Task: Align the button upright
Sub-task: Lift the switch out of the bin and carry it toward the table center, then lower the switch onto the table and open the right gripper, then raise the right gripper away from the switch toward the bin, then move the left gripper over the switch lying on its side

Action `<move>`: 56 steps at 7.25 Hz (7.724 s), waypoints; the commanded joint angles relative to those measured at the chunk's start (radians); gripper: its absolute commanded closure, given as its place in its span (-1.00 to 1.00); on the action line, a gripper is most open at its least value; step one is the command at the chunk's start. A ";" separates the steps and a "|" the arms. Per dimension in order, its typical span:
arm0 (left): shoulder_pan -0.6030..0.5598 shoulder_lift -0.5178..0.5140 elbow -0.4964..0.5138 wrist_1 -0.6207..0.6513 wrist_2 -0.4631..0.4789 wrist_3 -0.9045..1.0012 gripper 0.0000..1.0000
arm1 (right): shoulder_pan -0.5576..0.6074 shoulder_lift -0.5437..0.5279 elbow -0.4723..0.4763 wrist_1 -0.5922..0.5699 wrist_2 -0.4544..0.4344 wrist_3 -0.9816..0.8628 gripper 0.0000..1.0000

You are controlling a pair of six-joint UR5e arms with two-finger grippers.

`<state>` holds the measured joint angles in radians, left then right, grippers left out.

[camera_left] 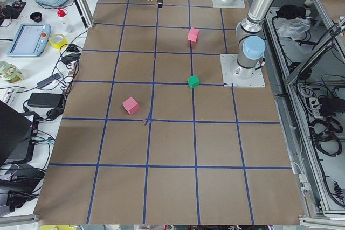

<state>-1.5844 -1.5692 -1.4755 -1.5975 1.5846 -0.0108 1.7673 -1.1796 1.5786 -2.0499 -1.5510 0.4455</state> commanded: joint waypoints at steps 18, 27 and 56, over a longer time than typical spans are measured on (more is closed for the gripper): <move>-0.002 -0.002 -0.017 0.050 0.002 0.000 -1.00 | 0.184 0.152 0.043 -0.187 0.002 0.144 -1.00; -0.012 0.023 -0.042 0.056 0.000 -0.052 -1.00 | -0.161 -0.285 -0.037 0.456 -0.021 -0.358 -1.00; -0.475 -0.320 -0.704 1.605 0.331 -0.472 -1.00 | -0.218 -0.356 -0.052 0.505 -0.009 -0.490 -1.00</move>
<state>-2.0273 -1.8329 -2.1790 -0.0352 1.8592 -0.4313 1.5498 -1.5367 1.5263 -1.5444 -1.5608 -0.0445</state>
